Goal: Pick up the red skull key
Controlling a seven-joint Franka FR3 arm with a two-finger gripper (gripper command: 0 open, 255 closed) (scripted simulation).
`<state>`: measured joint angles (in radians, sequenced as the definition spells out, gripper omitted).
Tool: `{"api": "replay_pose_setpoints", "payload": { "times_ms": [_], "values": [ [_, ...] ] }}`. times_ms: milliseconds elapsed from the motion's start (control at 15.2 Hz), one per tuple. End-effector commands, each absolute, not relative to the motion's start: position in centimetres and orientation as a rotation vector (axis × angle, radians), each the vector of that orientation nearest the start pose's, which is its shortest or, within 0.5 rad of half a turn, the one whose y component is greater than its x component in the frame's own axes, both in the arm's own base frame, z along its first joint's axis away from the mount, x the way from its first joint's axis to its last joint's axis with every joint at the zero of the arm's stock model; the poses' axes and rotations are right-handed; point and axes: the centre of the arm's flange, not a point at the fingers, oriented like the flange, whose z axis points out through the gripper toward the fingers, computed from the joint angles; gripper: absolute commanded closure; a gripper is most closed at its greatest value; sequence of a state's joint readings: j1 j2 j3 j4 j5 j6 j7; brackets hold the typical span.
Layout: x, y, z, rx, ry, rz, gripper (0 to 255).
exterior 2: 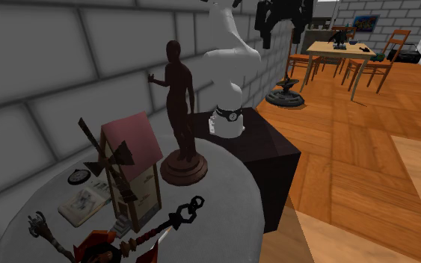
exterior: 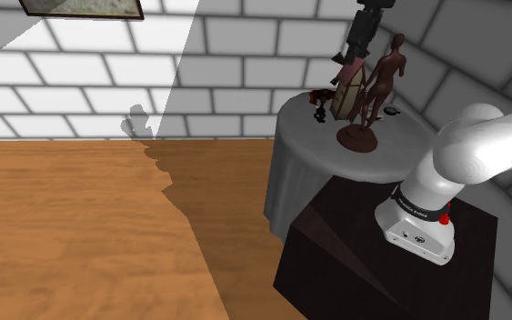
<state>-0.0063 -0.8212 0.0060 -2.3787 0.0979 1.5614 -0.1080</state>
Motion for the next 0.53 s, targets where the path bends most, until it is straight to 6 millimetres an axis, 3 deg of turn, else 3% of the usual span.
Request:
{"api": "replay_pose_setpoints", "payload": {
  "times_ms": [0, 462],
  "values": [
    [29.6, 1.1, 59.0, -3.044, -0.163, -0.014, 0],
    [35.0, -3.5, 53.4, -3.067, 0.025, -0.013, 0]
  ]
}}
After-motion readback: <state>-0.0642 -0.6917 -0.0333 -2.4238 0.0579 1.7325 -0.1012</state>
